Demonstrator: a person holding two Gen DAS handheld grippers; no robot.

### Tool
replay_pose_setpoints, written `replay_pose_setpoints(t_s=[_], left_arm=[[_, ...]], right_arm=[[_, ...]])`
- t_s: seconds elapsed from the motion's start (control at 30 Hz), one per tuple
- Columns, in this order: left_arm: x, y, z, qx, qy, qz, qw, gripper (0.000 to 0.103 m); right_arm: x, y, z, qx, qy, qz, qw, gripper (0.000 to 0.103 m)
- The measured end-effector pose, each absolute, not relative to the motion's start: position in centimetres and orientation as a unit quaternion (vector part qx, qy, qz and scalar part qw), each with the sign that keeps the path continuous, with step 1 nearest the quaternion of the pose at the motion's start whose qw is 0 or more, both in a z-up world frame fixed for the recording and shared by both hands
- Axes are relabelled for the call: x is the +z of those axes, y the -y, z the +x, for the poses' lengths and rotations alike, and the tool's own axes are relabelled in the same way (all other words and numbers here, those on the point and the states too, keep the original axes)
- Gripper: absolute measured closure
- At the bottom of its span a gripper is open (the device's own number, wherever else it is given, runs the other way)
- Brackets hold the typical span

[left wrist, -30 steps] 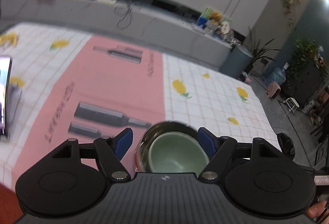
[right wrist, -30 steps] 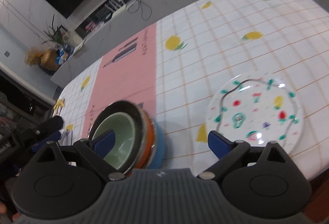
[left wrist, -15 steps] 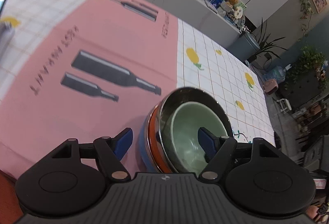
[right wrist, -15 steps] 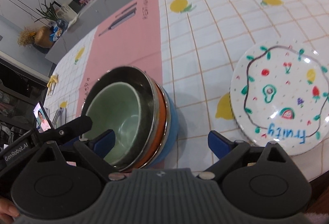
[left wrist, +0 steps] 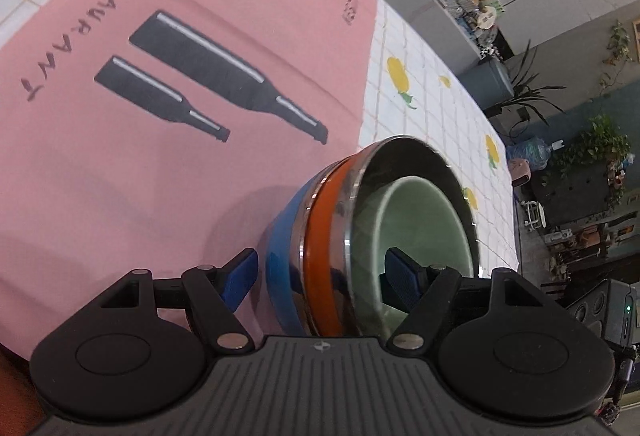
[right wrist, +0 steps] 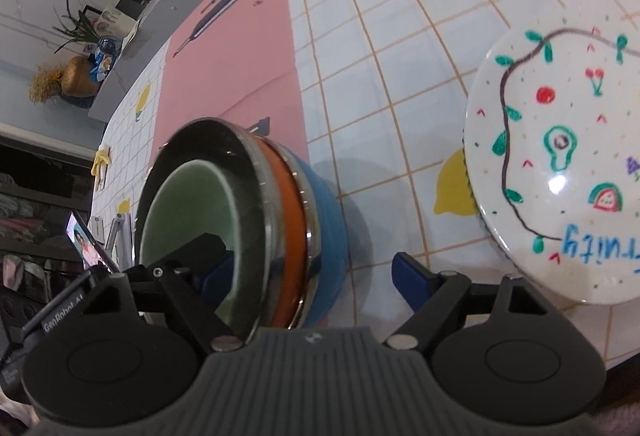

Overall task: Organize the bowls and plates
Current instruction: 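Close both grippers on the rim of the nested bowl stack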

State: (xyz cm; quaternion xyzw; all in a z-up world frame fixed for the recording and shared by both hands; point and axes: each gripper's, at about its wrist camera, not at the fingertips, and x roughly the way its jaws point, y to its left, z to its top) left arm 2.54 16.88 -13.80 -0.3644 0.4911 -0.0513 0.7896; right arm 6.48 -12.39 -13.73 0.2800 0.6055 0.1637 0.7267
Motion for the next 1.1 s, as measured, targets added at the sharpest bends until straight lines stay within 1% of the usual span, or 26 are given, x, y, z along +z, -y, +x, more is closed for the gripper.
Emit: replay_pose_setpoints(t_s=[0.07, 0.27, 0.37, 0.43, 0.47, 0.5, 0.7, 1.1], left_arm=[[-14.1, -16.8, 2.6, -0.045, -0.491, -0.370, 0.788, 0.018], [-14.9, -17.4, 2.9, -0.043, -0.487, -0.396, 0.778, 0.025], [-15.1, -17.5, 2.9, -0.051, -0.480, -0.411, 0.774, 0.031], [-15.1, -17.5, 2.9, -0.054, -0.475, -0.414, 0.775, 0.036], [-15.0, -17.4, 2.9, -0.054, -0.475, -0.415, 0.774, 0.036], [-15.1, -17.4, 2.9, -0.053, -0.475, -0.416, 0.774, 0.036], [-15.1, -17.3, 2.8, -0.052, -0.475, -0.417, 0.773, 0.038], [-13.6, -16.4, 2.7, -0.044, -0.474, -0.385, 0.791, 0.039]], right_arm=[[-13.8, 12.4, 6.6, 0.165, -0.603, 0.281, 0.728, 0.025], [-14.0, 12.8, 7.1, 0.169, -0.599, 0.292, 0.726, 0.032], [-14.3, 13.0, 7.3, 0.174, -0.598, 0.308, 0.719, 0.037], [-14.5, 13.2, 7.3, 0.178, -0.598, 0.324, 0.711, 0.043], [-14.6, 13.3, 7.4, 0.181, -0.598, 0.333, 0.706, 0.045], [-14.7, 13.4, 7.4, 0.184, -0.599, 0.341, 0.701, 0.050], [-14.5, 13.3, 7.2, 0.187, -0.593, 0.340, 0.705, 0.050], [-14.6, 14.3, 6.6, 0.193, -0.588, 0.361, 0.697, 0.051]])
